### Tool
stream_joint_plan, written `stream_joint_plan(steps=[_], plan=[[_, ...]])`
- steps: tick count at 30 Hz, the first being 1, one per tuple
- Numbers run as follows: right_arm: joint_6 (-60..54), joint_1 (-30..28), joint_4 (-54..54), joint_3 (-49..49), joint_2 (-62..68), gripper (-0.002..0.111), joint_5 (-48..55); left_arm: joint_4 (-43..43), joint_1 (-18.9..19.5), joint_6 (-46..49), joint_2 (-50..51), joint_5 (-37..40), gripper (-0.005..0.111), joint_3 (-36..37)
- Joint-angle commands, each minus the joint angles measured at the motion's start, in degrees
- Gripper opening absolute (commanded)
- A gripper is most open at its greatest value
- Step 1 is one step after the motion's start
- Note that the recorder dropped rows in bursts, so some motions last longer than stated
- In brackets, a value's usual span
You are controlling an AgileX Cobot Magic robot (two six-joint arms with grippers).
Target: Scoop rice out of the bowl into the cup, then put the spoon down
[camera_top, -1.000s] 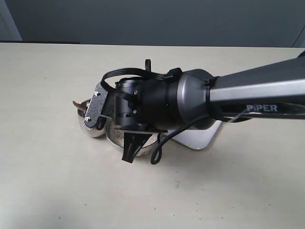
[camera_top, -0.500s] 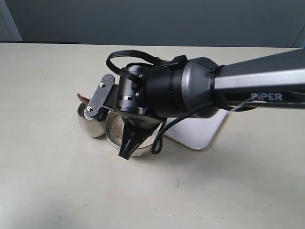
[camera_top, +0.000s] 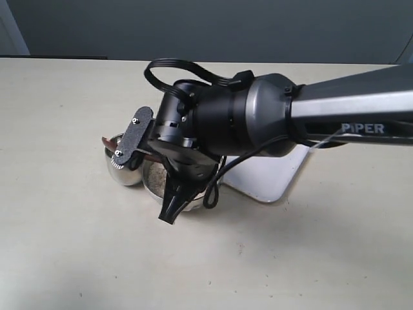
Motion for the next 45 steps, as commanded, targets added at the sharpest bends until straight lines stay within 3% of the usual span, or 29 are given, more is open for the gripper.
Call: stream_joint_plan(steps=[1,9,16,23,26,35,45], plan=[[-1.16,-0.28,-0.07,-2.58,-0.75,-0.001,2.42,-0.04,-0.1,-0.36,0.06,-0.68,0.001,-0.48],[-3.1,-0.28,-10.67,-3.1,-0.15,-0.001,5.35,-0.04,-0.1,-0.36,0.06,-0.68,0.001,-0.48],[6.46,-0.94,-32.13,-2.97,-0.15,-0.001,16.05,-0.04,-0.1,-0.36,0.06,-0.68,0.001,-0.48],[6.46,-13.69,-24.47,2.52,-0.15,-0.001,14.73,-0.04,-0.1,-0.36,0.06,-0.68,0.001,-0.48],[6.11,-16.79,-20.89,3.7,-0.26,-0.001,7.71,-0.04,-0.1,-0.36,0.06,-0.68,0.001,-0.48],[1.33,-21.36,-14.96,4.5,1.45,-0.001,1.95,-0.04,-0.1,-0.36,0.06,-0.68,0.001,-0.48],[1.33,-21.5,-13.16,4.5,4.4,-0.001,-1.87,-0.04,-0.1,-0.36,0.06,-0.68,0.001,-0.48]])
